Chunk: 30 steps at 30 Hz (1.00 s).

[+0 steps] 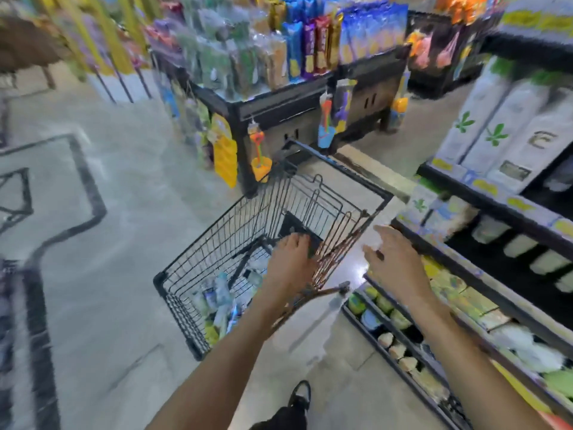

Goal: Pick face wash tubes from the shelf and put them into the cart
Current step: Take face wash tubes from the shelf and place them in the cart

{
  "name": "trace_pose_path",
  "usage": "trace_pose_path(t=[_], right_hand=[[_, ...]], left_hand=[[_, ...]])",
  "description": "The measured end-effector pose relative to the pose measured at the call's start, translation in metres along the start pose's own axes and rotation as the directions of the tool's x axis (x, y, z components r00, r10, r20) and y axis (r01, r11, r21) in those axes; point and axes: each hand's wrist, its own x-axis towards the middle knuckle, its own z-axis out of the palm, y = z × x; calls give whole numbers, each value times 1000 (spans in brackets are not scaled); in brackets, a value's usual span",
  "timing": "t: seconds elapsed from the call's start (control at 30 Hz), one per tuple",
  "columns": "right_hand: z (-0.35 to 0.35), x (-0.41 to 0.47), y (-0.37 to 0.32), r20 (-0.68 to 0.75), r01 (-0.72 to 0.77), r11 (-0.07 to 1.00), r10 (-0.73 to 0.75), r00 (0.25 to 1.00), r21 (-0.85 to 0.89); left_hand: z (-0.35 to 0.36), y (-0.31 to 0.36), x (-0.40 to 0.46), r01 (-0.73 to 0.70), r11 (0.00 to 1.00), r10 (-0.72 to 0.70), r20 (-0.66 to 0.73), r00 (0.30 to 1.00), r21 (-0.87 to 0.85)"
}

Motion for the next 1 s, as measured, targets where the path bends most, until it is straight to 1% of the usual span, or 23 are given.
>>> trace_pose_path(t=[0.1,0.23,0.4,0.5,0.57,0.73,0.83,1.0], right_hand=[[35,10,-30,119,78,997,-74,990,-27],[84,37,-60,223,166,986,-157,962,-22],[152,88,-85,394,211,975,-165,904,-75],[194,123,-92,487,211,971,-133,863,-108],[224,148,-95,544,216,966,-104,832,-146],[302,200,-93,683,237,948,-28,730,-215],[354,225,-78,754,276,930,2,656,-243],[444,251,-39,845,336,906,42,533,-257]], left_hand=[[3,-47,-20,128,992,-128,4,992,-5],[10,-101,-29,257,966,-257,46,965,-5],[35,-162,-12,395,919,-392,107,914,-11],[59,-196,6,430,903,-426,156,891,3],[77,-216,17,459,888,-449,219,866,3],[135,-260,36,565,823,-505,386,772,-53],[178,-278,40,641,763,-535,476,698,-81],[248,-288,45,746,657,-532,636,560,-107]])
